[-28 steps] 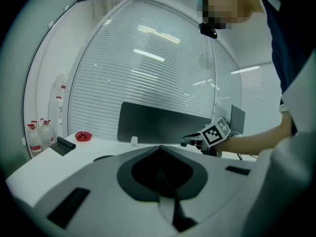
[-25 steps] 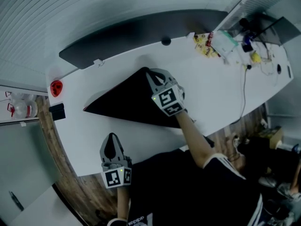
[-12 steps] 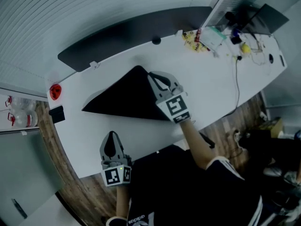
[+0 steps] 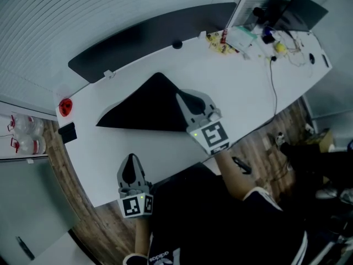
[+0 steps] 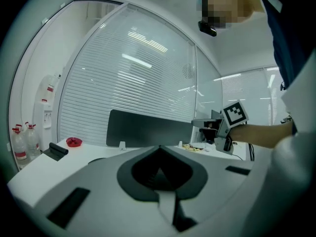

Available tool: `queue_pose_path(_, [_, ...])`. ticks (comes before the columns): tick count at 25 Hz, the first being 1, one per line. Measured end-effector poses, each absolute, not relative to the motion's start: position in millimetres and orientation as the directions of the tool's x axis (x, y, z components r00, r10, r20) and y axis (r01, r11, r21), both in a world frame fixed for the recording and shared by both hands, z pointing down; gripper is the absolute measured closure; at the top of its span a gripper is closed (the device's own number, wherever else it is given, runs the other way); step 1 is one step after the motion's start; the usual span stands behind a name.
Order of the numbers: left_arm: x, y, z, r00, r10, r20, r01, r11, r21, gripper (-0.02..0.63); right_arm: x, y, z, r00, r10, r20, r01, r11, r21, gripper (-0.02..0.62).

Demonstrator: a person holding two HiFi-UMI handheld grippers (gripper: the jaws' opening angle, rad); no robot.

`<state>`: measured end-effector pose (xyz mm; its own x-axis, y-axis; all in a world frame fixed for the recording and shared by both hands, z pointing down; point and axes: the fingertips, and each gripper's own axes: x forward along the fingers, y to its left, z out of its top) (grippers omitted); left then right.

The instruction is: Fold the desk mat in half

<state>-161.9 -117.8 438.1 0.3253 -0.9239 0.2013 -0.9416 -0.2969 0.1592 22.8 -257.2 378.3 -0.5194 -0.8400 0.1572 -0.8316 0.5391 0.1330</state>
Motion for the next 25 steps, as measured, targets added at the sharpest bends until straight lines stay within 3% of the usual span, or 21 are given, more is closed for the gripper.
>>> queue_pose_path(14, [-141.2, -63.2, 416.1, 0.302, -0.938, 0.17, -0.952, -0.286, 0.113, 0.603, 43.7, -158.2, 363.1, -0.558, -0.825, 0.088, -0.825, 0.563, 0.05, 0.592])
queue_pose_path(25, [-54.9, 15.2, 408.5, 0.255, -0.958, 0.132, -0.963, -0.238, 0.13, 0.603, 113.9, -65.7, 352.6, -0.629, -0.774, 0.076, -0.775, 0.632, 0.027, 0.592])
